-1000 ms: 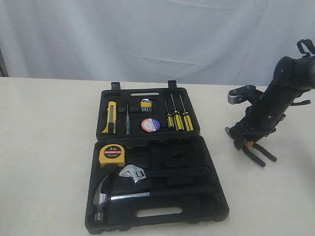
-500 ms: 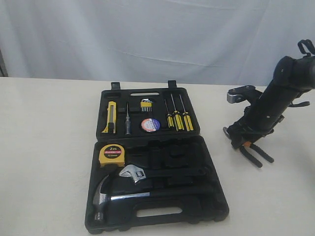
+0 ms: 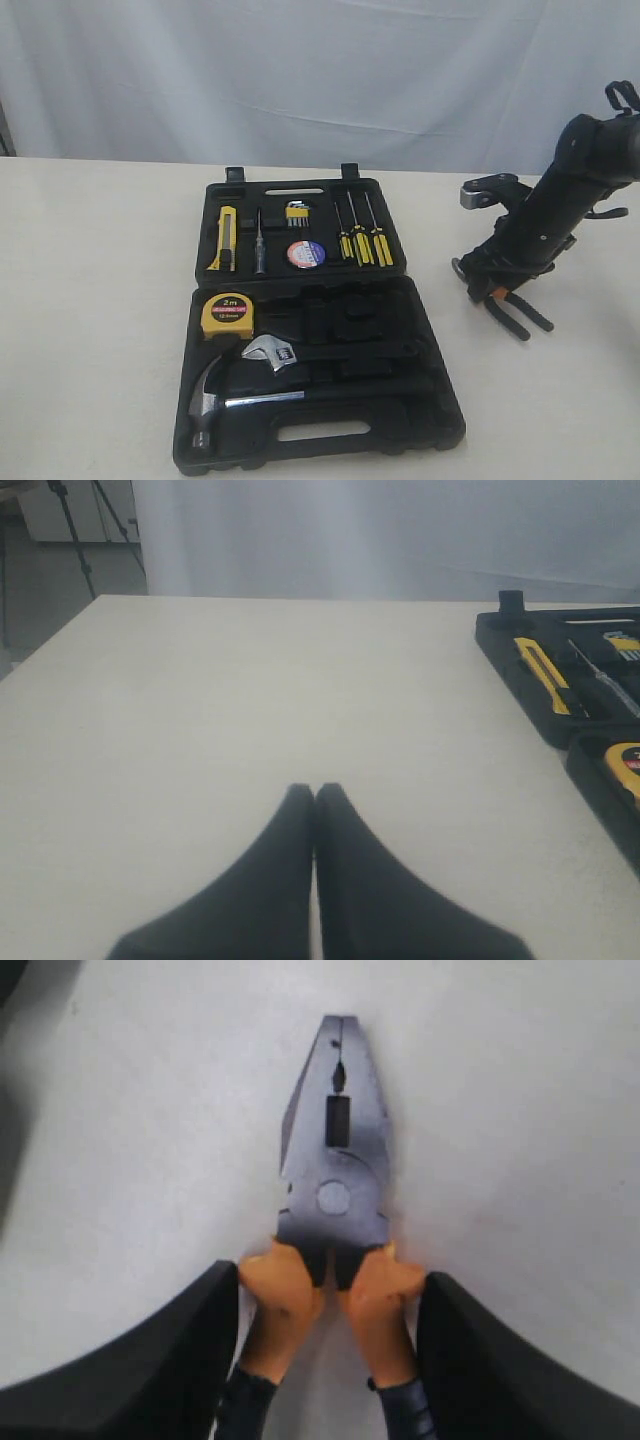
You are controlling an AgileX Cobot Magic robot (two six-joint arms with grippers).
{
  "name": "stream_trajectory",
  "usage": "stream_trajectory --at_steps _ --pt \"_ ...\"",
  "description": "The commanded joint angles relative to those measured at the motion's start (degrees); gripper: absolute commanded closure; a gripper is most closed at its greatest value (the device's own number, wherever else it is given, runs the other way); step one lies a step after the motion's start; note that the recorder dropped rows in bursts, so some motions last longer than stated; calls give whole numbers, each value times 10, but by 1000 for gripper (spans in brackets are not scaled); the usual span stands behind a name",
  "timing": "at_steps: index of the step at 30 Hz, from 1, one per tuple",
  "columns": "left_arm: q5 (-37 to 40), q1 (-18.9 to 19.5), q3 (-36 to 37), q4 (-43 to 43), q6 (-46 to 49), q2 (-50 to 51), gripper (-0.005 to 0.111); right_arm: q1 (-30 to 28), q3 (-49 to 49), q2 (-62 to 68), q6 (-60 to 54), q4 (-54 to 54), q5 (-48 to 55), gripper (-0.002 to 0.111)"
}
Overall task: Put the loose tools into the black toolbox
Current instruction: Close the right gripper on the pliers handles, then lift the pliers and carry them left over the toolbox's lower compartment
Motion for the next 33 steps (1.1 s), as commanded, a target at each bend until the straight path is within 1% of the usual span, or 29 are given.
stream_trajectory --at_steps 1,10,13,15,18,22,23,27,29,33 --pt "-3 -3 1 0 -3 -1 107 -3 0 0 -1 11 -7 109" --pt "-3 -3 1 0 -3 -1 107 -3 0 0 9 11 2 109" --pt "-3 -3 1 0 -3 -1 107 -2 -9 0 -43 4 39 109" --pt "-3 -3 1 0 -3 -1 107 1 -24 -2 -56 -9 68 109" --pt "-3 -3 1 0 -3 -1 107 5 -62 -11 -67 -34 107 109" --pt "-3 -3 1 0 -3 -1 107 14 -131 -26 -139 -35 183 109" --pt "-3 -3 1 0 -3 -1 107 21 -153 -27 -164 -35 209 109" --pt "-3 -3 1 0 -3 -1 107 59 -215 -31 -254 -53 209 109" --pt "-3 -3 1 0 -3 -1 107 84 -234 -31 -309 -68 209 109" --pt "-3 -3 1 0 -3 -1 107 136 -249 -31 -367 -71 209 109"
